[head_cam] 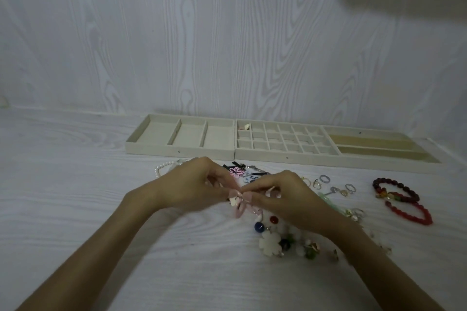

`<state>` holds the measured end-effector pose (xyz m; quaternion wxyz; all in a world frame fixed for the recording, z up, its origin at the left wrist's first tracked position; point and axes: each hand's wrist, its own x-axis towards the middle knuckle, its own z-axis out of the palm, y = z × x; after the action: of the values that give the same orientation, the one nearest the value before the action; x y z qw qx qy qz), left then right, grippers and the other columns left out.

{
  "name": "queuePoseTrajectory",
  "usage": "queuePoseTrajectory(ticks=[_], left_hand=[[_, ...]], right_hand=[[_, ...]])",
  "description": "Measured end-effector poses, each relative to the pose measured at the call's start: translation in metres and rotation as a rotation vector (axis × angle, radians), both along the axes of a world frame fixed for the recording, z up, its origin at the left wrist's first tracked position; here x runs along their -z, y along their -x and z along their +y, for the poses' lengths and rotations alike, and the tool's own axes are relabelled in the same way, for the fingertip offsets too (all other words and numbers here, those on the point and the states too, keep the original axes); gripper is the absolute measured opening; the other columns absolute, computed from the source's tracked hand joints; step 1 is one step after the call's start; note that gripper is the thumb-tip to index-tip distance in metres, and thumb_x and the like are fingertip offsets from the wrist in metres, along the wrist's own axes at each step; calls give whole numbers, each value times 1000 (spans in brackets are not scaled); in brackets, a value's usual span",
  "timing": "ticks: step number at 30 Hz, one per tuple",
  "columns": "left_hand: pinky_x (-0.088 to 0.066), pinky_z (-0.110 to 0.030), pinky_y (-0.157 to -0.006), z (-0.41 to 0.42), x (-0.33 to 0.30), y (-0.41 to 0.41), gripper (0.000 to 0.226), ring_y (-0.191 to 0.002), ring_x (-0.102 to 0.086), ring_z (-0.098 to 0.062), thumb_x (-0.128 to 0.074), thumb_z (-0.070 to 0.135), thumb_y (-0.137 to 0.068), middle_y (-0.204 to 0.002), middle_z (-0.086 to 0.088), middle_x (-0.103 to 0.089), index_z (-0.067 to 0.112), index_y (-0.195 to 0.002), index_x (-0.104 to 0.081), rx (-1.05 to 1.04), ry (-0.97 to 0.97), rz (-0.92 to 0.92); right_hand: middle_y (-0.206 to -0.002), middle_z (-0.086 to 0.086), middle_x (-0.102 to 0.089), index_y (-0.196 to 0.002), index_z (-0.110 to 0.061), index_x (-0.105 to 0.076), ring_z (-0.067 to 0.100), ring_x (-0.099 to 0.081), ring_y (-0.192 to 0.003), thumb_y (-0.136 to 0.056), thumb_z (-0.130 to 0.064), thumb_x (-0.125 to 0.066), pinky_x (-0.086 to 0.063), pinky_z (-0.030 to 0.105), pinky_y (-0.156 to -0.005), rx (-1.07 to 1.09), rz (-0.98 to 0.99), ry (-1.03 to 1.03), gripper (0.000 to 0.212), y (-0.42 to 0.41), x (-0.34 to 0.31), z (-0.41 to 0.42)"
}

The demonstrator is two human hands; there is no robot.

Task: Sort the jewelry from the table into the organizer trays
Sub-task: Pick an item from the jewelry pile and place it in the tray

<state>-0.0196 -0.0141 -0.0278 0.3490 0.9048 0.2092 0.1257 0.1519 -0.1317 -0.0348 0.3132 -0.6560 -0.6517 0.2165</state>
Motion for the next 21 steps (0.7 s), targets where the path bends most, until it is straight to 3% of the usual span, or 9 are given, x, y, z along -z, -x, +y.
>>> queuePoseTrajectory(ticks=[4, 8, 11, 15, 17, 21], left_hand=[[-49, -15, -70, 17, -12, -5, 17, -77, -64, -2, -68, 33, -83, -84, 11, -73, 22, -95, -75, 0, 44, -83], [-47, -15, -64, 45, -37, -12, 6, -68, -63, -1, -67, 27, -86, -75, 15, -70, 27, -87, -72, 61, 29, 92], [-54, -29, -77, 69, -52, -17, 7, -81, -68, -17, -67, 30, -87, -87, 5, -73, 29, -88, -74, 87, 21, 241], [-49, -15, -77, 92, -68, -29, 11, -81, -65, -8, -65, 24, -89, -91, 8, -73, 23, -96, -73, 102, 54, 310], [-50, -15, -80, 97, -70, -36, 14, -83, -64, -4, -63, 21, -90, -94, 7, -73, 19, -100, -73, 120, 99, 339], [-48, -33, -100, 92, -60, -54, 21, -99, -66, -9, -68, 28, -85, -99, 9, -73, 22, -105, -74, 250, 82, 557]], right_hand=[[-85, -9, -73, -95, -27, -73, 2, -67, -75, -84, -23, -67, -51, 12, -70, 164, 263, -68, 13, -14, -14, 13], [-89, 4, -74, -103, -16, -72, 13, -69, -77, -86, -18, -66, -54, 16, -70, 234, 494, -18, 18, -36, -45, 34], [-90, 11, -74, -103, -10, -71, 13, -69, -76, -84, -13, -67, -55, 17, -69, 202, 529, 51, 20, -49, -65, 52], [-87, 7, -75, -97, -11, -71, 12, -71, -80, -78, -12, -73, -56, 16, -73, 211, 520, 72, 20, -63, -76, 75], [-86, 6, -75, -94, -11, -72, 12, -72, -80, -75, -12, -76, -56, 16, -75, 248, 503, 42, 20, -69, -74, 89], [-88, 9, -75, -93, -9, -74, 12, -70, -78, -77, -11, -74, -56, 17, -74, 283, 507, -19, 16, -77, -67, 113]])
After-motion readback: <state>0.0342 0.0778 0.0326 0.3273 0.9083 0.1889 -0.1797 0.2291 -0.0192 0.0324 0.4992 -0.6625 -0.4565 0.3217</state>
